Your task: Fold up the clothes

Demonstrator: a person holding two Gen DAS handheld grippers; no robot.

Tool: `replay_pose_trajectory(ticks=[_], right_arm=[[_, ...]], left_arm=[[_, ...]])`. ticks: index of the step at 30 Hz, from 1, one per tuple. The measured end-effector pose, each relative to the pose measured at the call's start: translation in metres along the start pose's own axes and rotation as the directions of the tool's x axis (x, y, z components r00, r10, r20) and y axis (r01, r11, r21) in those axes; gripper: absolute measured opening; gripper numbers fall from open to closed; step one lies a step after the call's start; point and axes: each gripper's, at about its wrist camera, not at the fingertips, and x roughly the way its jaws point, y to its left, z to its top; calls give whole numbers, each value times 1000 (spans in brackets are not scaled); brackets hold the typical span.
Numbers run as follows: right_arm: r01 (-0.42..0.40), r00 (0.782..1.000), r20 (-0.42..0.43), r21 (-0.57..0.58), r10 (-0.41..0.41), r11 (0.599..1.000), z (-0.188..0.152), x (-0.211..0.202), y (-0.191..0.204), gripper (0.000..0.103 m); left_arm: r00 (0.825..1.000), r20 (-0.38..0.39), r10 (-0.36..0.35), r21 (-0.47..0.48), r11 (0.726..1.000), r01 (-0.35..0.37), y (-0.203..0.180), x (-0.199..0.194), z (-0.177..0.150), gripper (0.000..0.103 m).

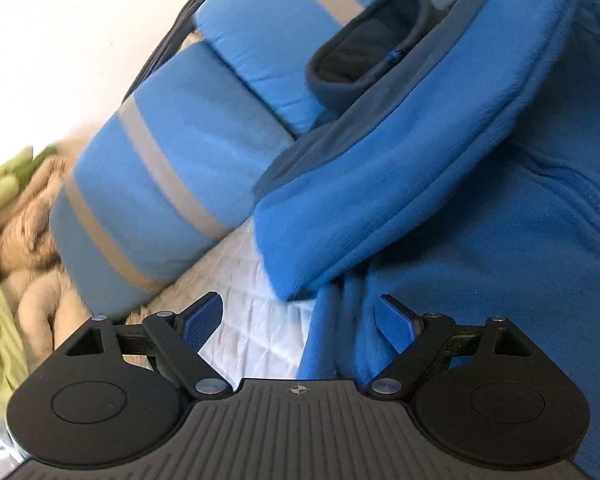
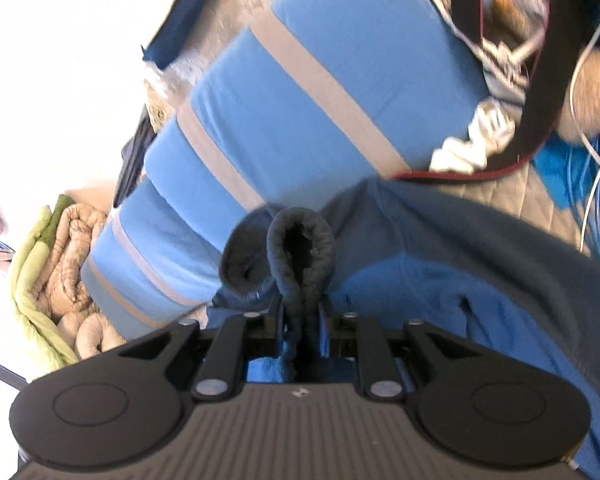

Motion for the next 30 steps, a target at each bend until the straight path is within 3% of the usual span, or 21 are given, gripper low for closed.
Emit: replay_pose_trajectory(ticks=[4,6,8,10,11,13,16,20,23,27,30], right_arm=[[17,1000,19,24,-18,1000,12,-1,-8,16],[32,999,37,41,-33,999,18,-2,-14,16],[43,998,50,57,-46,997,23,-3,-20,16],[50,997,56,67,-54,997,27,-3,-23,16],[53,997,59,72,-58,996,29,-4,-25,16],[60,996,65,82,-65,995,33,-4,-28,16],[62,995,71,89,-68,994,36,-6,-30,16],[49,995,76,110,-58,993,41,-10,-30,16],[29,996,82,120,-39,992,44,-13,-26,16],[8,996,91,102,-17,995,47,-20,-14,16],[0,996,92,85,-8,996,47,-23,-7,16]], left_arm=[[991,-57,-117,-56,992,114,15,1,-8,83],[981,-76,-177,-53,983,173,13,-3,-8,78],[963,-84,-257,-44,966,254,8,-10,-7,63],[950,-80,-301,-41,954,299,5,-17,-6,56],[946,-74,-315,-45,949,312,8,-20,-6,56],[922,-58,-384,-118,919,376,27,-24,-3,57],[910,11,-414,-215,888,406,62,-30,3,65],[949,98,-300,-112,944,310,78,-21,13,74],[971,120,-205,15,979,205,56,-9,16,74],[960,261,-105,213,976,49,9,-3,12,76],[950,312,6,273,957,-96,-18,7,17,77]])
